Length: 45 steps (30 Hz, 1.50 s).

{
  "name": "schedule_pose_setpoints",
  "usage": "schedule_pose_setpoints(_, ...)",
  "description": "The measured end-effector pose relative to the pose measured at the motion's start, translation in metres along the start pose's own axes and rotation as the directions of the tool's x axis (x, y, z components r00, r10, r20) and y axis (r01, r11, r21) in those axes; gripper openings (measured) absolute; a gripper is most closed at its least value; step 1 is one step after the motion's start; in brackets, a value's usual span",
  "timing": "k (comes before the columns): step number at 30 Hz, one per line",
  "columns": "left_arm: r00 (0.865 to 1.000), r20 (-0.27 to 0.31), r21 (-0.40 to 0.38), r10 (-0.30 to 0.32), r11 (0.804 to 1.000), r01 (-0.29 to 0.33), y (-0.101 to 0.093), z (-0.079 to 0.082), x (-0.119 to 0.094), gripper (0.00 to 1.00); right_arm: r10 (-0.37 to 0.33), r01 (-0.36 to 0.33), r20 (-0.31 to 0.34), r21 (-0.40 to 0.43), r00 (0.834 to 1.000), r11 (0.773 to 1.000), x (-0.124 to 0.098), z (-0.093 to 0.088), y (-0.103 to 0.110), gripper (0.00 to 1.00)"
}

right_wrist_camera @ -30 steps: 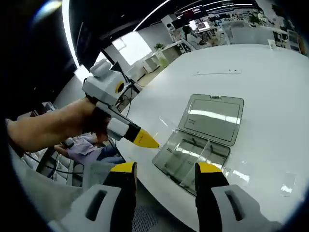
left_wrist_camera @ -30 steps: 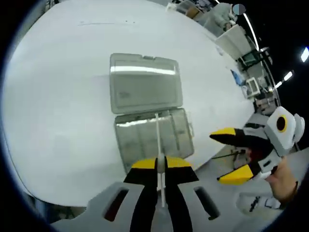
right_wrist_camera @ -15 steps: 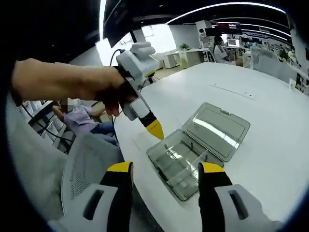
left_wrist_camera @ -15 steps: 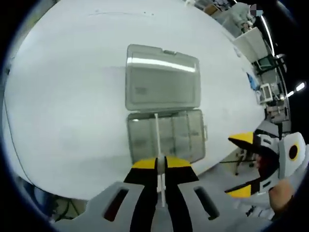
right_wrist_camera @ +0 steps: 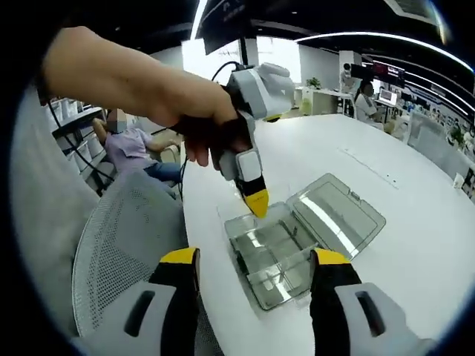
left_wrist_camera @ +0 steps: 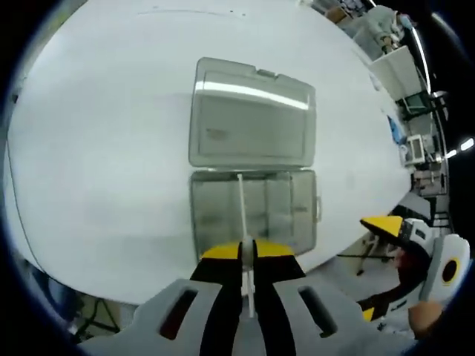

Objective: Insert the divider into the dual guide fixture by aligning both edges with the guide slots and pushing it downward to the bottom, including one-sided entry, uneven engagement, binding, and posture correction.

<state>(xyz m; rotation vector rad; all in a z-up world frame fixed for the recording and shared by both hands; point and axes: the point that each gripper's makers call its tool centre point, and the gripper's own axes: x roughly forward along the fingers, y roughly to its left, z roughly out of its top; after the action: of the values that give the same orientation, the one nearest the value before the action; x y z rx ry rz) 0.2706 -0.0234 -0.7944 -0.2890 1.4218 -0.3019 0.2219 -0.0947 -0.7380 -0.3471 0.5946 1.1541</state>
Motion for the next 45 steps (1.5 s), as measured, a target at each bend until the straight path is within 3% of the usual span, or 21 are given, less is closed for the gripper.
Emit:
schedule_pose_setpoints(6,1.000,0.002,0.004,0.008,1.000,-0.008,-0.002,0.001,0.004,0.01,0.007,-0.006,0.007,-0.062,1.000,0.998,-0.001,0.000,0.000,0.60)
schedule_pose_setpoints(10,1.000,0.001,0.002,0.012,1.000,-0.012,-0.001,0.001,0.007,0.01,0.011,-0.013,-0.020,-0.091,1.000,0.996,0.000,-0.007,0.001,0.62)
schedule_pose_setpoints(45,0.999,-0.031,-0.007,0.034,0.999,-0.035,0.003,0.004,0.028,0.01,0.039,-0.039,-0.005,-0.046,0.999,0.998,-0.001,-0.014,0.002,0.64)
